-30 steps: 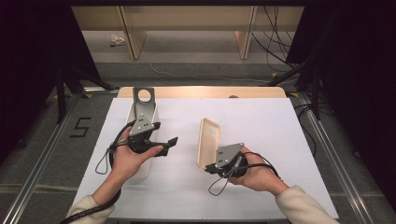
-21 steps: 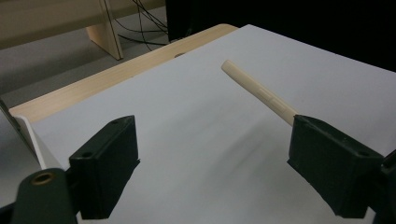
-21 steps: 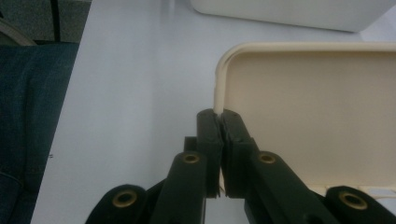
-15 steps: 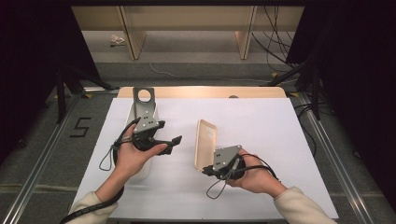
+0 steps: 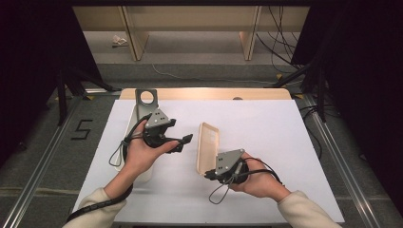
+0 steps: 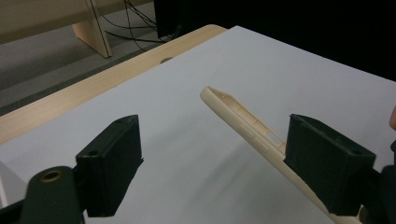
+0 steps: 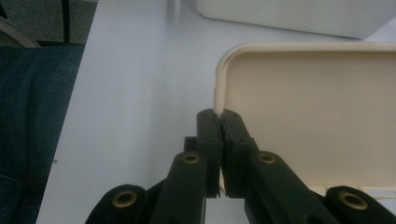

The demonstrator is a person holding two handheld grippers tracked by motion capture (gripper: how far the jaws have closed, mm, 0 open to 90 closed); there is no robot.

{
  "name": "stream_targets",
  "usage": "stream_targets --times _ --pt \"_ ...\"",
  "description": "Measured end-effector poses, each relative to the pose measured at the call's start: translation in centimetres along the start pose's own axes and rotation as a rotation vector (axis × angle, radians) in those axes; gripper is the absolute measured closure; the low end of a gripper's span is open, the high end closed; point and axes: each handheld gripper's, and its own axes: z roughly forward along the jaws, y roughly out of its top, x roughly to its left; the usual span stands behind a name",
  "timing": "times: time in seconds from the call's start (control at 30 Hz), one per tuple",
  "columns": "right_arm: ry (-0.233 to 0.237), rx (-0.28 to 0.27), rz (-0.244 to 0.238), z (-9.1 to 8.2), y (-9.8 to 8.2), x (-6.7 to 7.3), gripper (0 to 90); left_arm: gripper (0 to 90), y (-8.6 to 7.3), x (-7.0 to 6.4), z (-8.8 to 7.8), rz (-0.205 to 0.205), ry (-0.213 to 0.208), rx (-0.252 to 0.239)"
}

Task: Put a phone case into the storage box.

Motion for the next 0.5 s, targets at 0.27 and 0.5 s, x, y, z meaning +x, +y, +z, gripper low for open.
stream_targets --times 0.27,0.5 --pt "0.000 -0.001 -0.004 0.1 0.1 0.1 88.2 20.0 0.8 -0.3 1.3 -0.002 -0.015 0.029" --pt "0.004 -0.001 -0.008 0.2 0.2 0.2 88.2 24.0 1.5 -0.3 2.5 -0.013 -0.023 0.065"
